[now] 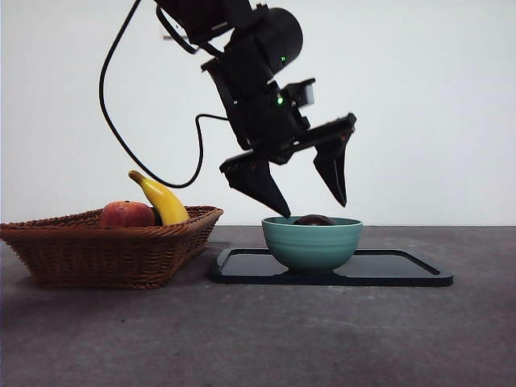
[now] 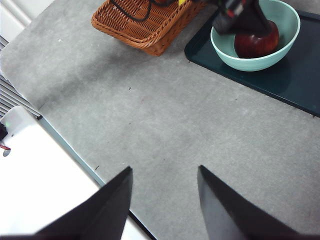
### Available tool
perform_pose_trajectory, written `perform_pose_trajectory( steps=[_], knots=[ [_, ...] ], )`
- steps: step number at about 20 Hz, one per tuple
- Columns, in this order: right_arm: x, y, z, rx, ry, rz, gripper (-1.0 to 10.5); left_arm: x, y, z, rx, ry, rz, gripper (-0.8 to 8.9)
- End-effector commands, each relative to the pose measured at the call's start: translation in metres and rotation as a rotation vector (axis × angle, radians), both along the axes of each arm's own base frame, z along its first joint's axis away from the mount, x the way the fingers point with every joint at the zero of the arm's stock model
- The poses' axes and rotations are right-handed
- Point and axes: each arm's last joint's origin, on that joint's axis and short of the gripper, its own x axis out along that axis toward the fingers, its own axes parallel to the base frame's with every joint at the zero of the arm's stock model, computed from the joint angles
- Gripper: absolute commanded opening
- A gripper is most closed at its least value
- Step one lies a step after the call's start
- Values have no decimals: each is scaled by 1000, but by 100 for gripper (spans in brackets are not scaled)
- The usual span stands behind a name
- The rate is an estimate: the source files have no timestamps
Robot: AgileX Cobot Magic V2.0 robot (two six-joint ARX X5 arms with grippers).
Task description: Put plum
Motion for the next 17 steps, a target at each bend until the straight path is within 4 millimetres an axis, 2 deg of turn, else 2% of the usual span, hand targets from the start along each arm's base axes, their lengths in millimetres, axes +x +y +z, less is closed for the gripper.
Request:
perform_pose_trajectory(
  steps=[1, 7, 13, 17],
  knots=[
    [0, 1, 3, 9, -3, 3, 208, 2, -10, -6, 18, -23, -9, 432],
    [0, 1, 2, 8, -1, 3, 208, 3, -11, -8, 25, -34, -18, 433],
    [0, 1, 2, 8, -1, 3, 208, 4, -15, -26, 51, -5, -26, 433],
    [0, 1, 2, 6, -2, 2, 208, 4, -16, -30, 57, 1, -29, 429]
  ],
)
